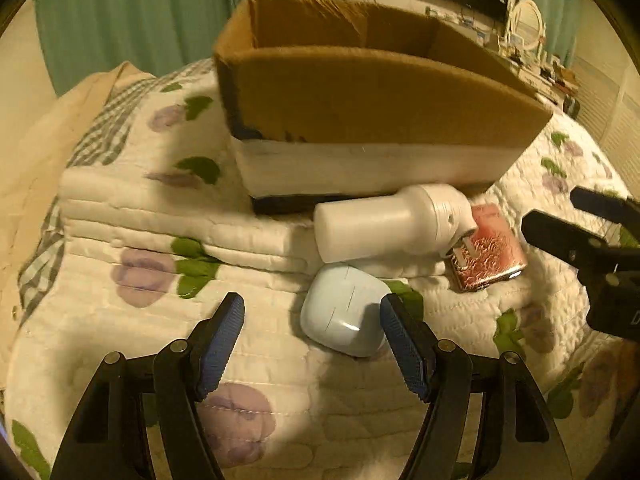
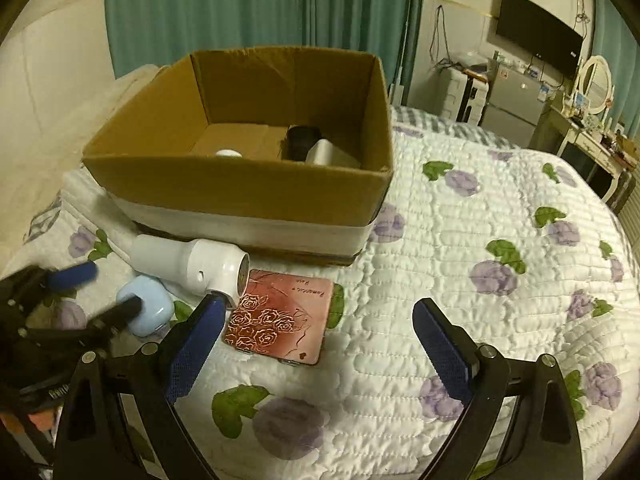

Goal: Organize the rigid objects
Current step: 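Grasp the light blue earbud case with the left tool while the right tool grasps the pink rose box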

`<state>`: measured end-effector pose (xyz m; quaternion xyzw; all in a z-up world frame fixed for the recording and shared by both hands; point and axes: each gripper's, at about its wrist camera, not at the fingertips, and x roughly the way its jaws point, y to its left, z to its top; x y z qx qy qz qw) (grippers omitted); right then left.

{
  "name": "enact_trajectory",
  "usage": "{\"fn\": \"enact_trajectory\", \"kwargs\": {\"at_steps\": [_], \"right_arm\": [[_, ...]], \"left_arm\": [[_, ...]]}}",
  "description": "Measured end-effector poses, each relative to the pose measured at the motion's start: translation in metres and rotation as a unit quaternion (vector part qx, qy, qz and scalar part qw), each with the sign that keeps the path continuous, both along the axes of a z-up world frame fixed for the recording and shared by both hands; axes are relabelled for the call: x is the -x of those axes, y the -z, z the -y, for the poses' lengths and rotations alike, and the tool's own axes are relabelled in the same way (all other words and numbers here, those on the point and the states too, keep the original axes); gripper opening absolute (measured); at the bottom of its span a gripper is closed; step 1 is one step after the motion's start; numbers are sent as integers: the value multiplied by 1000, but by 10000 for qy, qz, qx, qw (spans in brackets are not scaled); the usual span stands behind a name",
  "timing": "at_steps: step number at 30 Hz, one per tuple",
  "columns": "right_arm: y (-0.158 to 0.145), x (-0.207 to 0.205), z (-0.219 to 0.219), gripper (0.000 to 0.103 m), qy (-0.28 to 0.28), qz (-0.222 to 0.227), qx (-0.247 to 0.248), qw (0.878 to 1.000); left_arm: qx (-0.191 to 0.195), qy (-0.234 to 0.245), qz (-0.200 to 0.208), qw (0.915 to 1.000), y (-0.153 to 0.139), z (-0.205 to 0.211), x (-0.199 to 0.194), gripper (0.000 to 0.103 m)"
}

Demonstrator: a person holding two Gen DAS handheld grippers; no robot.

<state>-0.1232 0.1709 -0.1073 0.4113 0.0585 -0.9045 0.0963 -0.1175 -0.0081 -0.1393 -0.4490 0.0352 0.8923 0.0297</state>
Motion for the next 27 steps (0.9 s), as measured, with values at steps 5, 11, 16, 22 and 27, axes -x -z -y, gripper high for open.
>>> {"fn": "enact_trajectory", "kwargs": {"at_steps": [5,11,16,22,27], "right_arm": [[6,3,3,95,3,86,-119,9999],[14,5,14,95,-126,170,-309,9993],[28,8,22,95,-279,391,-446,9978],[43,17,28,95,-311,610,-492,9964],[51,26,33,95,-334,698,-534,9956]], "left_arm": [[85,187,36,9998,8,-12,1,73],[213,403,44,9990,10,-26,-4,52],[122,121,-234,9996,-13,-16,-12,52],[-18,-16,-468,9989,-31,-7,-16,52],[-34,-63,-463,9989,-31,3,-9,52]]}}
